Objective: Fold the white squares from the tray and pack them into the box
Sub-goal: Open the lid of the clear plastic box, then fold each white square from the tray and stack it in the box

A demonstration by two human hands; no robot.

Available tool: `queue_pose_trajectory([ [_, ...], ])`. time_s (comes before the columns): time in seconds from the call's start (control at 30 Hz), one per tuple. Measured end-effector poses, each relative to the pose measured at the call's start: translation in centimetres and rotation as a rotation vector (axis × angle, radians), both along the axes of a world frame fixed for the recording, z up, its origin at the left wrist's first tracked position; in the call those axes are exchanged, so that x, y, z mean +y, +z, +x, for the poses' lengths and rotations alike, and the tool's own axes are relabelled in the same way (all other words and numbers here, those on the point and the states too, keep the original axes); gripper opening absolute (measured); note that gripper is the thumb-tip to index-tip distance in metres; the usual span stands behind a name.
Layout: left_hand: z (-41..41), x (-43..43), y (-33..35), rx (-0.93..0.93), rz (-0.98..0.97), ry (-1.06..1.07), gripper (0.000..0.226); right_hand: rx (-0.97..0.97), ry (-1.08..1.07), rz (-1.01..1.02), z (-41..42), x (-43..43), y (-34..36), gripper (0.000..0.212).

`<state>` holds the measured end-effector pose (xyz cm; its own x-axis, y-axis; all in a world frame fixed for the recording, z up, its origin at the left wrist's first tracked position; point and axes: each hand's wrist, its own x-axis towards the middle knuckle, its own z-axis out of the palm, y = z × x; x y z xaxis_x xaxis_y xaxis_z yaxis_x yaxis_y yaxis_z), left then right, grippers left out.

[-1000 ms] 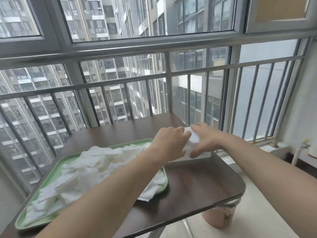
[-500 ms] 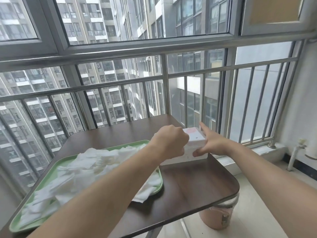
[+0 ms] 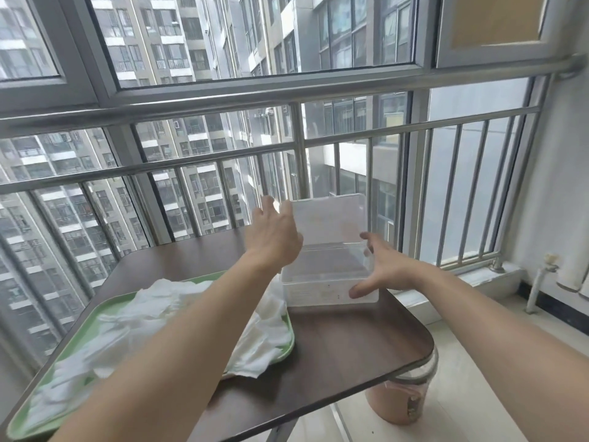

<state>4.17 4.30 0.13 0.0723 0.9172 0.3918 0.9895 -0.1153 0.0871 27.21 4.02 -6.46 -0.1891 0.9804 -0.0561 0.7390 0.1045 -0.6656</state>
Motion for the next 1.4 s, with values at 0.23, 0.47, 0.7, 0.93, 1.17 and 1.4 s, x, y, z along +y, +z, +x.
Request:
queue_pose_trajectory([
  [0.23, -0.5, -1.5, -2.8, -0.03, -0.347, -0.048, 0.042, -0.288, -0.062, -0.036, -0.9, -0.7, 0.9, 0.145],
  [0.47, -0.4, -3.4, -4.0, -0.015, -0.205, -0.048, 0.027, -0.519, -0.144, -0.068, -2.8, -3.3, 3.2, 0.123],
  [0.7, -0.9, -4.9, -3.9, -0.147, -0.246, -0.142, 0.032, -0.827, -0.218, 0.163, -3.9, -5.7, 5.2, 0.044],
  [0.93, -1.7, -6.6, -4.0, -0.139, -0.269, -0.189, 0.032, -0.871, -0.17, 0.21, -6.9, -6.5, 5.4, 0.023],
  [1.17, -6.0, -7.6, -2.7, -0.167, -0.15, -0.178, 0.022, -0.85, -0.197, 0.398, -9.8, -6.2, 5.8, 0.014],
  [1.4, -11.5, -8.8, -1.4, -0.317, -0.005, -0.11, 0.015, -0.367, -0.032, 0.333, -14.6, -4.8, 5.2, 0.009],
])
